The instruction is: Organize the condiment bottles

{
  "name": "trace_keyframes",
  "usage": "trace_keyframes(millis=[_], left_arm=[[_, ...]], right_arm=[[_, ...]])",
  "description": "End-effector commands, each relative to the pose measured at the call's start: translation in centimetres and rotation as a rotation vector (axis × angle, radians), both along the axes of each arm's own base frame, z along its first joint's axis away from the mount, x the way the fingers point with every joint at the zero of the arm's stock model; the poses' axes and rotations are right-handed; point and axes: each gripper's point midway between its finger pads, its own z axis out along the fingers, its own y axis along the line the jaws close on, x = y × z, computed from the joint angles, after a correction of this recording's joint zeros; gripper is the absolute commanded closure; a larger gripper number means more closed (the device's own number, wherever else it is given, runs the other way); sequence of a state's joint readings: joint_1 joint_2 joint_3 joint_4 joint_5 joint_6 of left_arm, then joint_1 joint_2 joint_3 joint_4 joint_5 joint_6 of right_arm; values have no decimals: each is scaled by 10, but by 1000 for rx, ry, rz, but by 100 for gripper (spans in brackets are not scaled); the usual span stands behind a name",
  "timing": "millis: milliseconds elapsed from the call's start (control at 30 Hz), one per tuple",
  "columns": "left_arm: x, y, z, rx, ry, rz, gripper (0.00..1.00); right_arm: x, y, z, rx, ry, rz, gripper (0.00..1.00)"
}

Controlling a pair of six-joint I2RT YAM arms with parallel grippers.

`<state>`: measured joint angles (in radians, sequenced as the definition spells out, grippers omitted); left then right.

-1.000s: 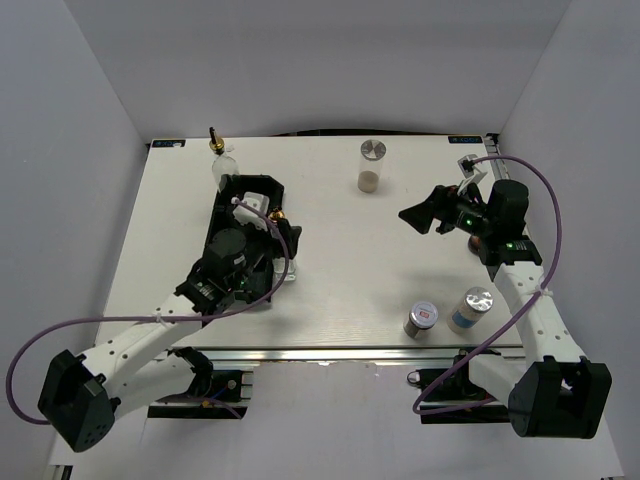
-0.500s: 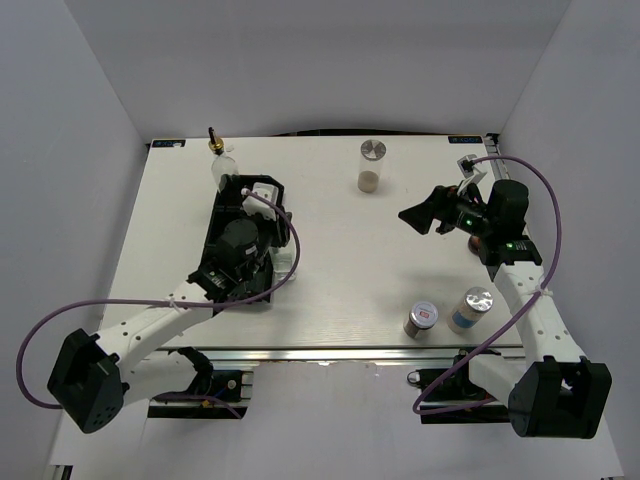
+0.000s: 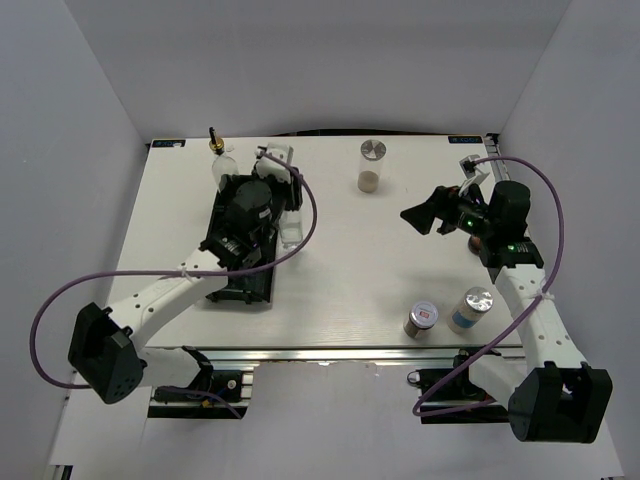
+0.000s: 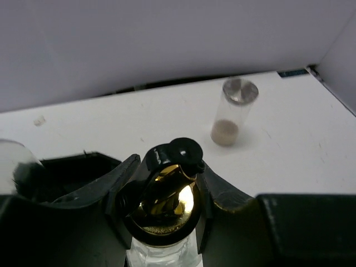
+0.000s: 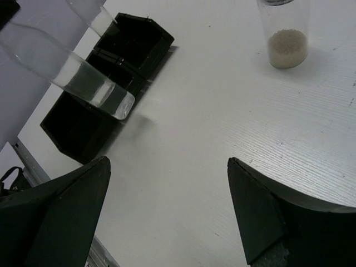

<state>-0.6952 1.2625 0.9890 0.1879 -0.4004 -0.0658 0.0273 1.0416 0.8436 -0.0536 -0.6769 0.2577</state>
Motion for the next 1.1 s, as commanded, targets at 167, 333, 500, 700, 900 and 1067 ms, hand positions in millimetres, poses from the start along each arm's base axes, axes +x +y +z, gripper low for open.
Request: trace_keyframes(millis=[167,333,500,700,900,1067], left_arm=[[38,31,101,-36,-219,287,100],[69,43,106,0,-217,347,100],[97,63,99,14,-232,365,100],[136,87,78,-13,-211,357,100],[154,89,41,16,-183,351,100],[175,101,28,2,-176,347,100]], right_arm=[[7,-8,21,-23,-76,-55,11],[12,-13,16,-40,-60,-88,11],[15,-18,15,-55,-59,-117,10],[20,-19,8,-61,-37,-127,11],[30,-18,-8,-62,25,-123,10],[33,-18,-13,-78,26,-111,11]])
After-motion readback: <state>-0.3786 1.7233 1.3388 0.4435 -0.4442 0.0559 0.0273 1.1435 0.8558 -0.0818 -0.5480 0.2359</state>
